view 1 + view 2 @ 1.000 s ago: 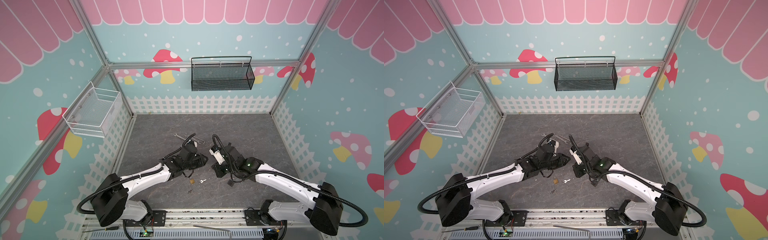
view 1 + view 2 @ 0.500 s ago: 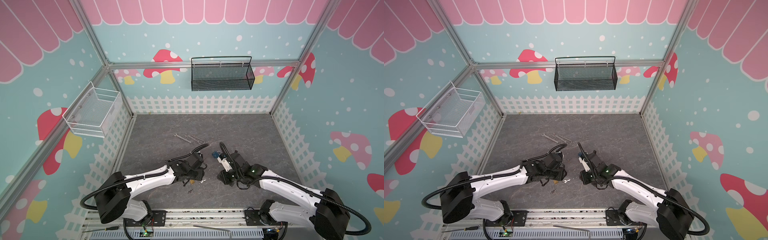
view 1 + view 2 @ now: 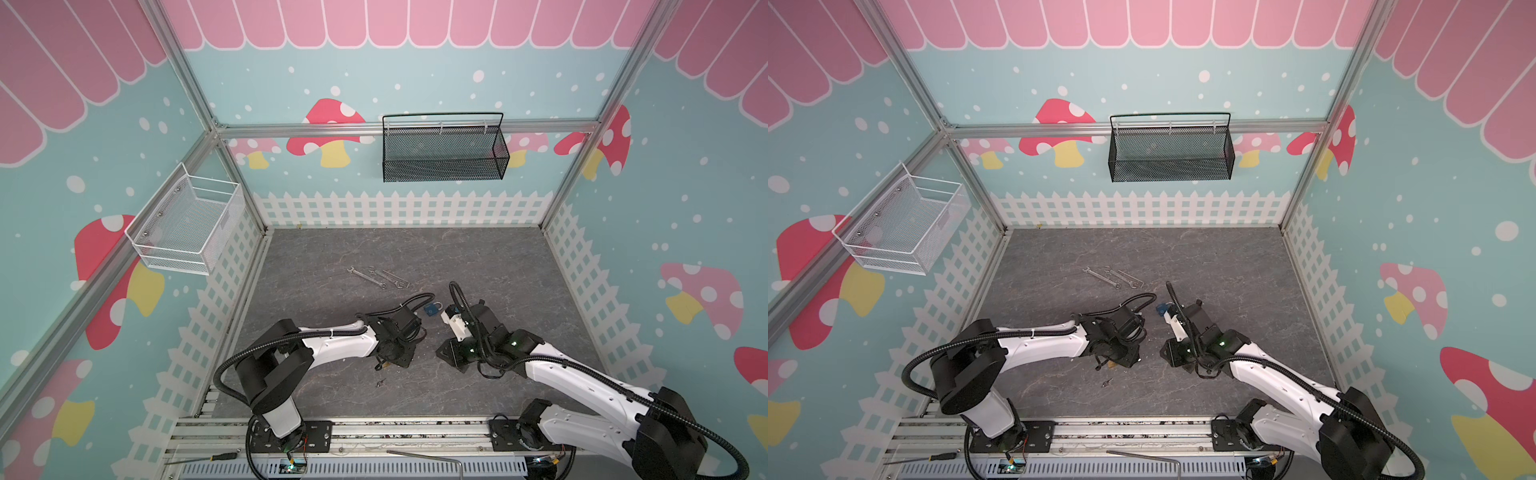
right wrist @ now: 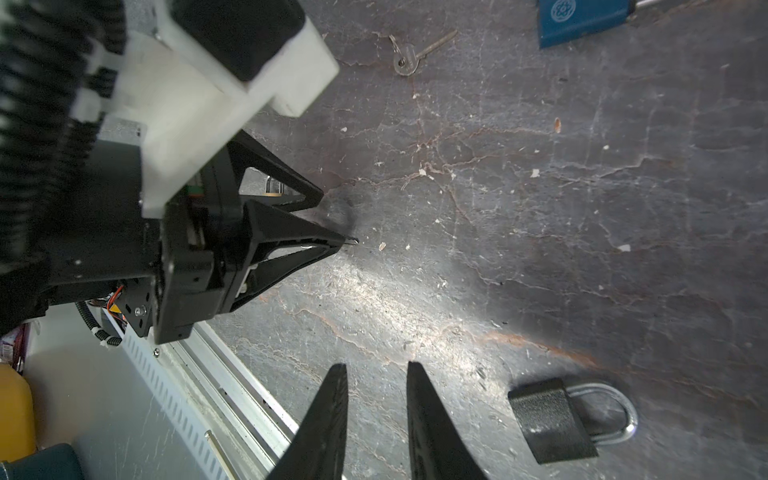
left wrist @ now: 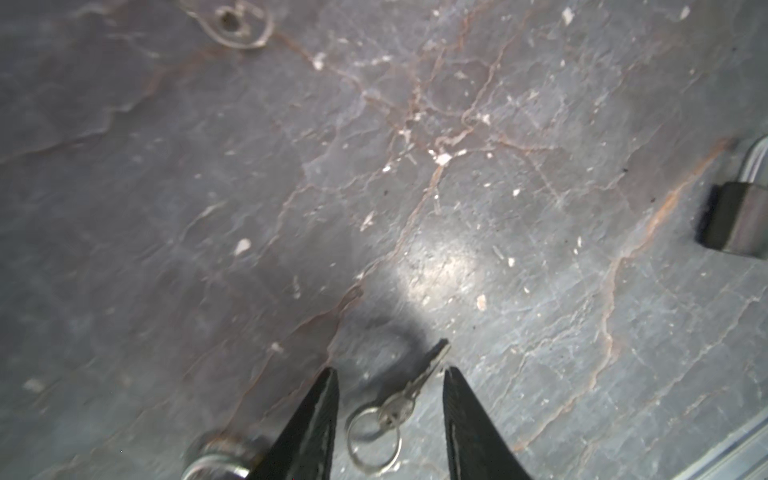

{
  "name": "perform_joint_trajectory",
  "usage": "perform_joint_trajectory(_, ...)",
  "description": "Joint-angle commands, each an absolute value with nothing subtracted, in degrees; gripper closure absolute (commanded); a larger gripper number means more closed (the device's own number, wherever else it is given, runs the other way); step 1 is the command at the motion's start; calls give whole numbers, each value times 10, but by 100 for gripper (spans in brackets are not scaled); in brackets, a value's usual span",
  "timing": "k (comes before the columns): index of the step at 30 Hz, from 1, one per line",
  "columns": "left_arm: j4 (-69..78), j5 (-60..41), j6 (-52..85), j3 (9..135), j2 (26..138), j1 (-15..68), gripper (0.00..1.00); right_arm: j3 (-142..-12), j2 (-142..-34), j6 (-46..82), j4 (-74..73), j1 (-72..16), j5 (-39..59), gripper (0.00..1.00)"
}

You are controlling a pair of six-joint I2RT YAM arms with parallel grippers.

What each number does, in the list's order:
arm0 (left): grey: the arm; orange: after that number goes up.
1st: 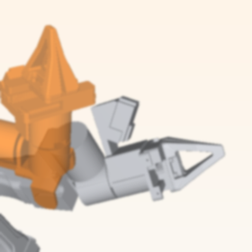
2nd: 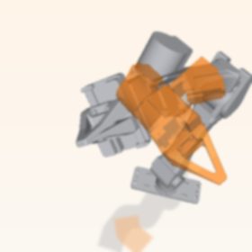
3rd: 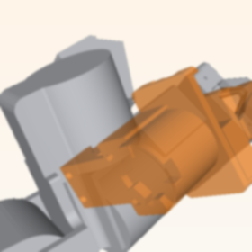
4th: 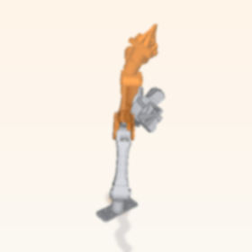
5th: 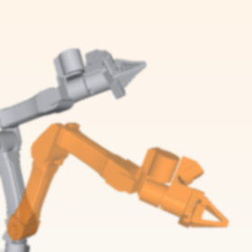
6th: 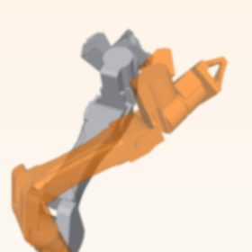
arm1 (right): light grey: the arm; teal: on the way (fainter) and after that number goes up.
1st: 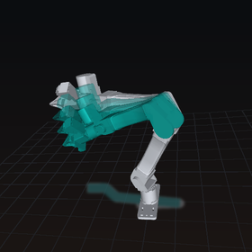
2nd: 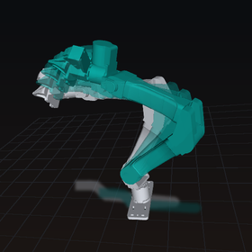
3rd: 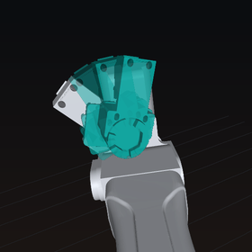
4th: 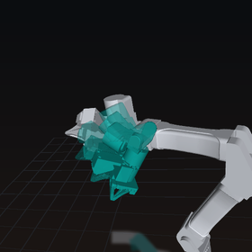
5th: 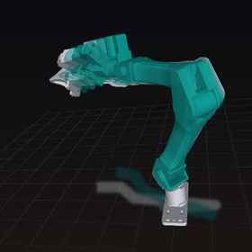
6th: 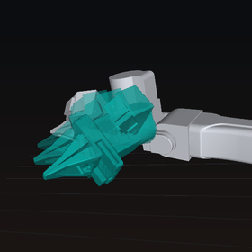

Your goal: Unlock with the key

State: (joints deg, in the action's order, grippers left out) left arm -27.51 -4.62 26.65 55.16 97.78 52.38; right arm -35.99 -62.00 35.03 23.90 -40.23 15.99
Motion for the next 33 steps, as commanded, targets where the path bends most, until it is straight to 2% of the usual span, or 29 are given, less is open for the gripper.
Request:
perform_joint_trajectory(1, -281, -62, 247, 566, 991, 526, 60, -349, -615, 352, 236, -397, 167, 72)
perform_joint_trajectory(28, -347, -16, 338, 537, 988, 578, 73, -328, -613, 334, 227, -378, 175, 72)
perform_joint_trajectory(33, -376, -13, 400, 556, 988, 591, 76, -328, -612, 330, 226, -374, 177, 71)
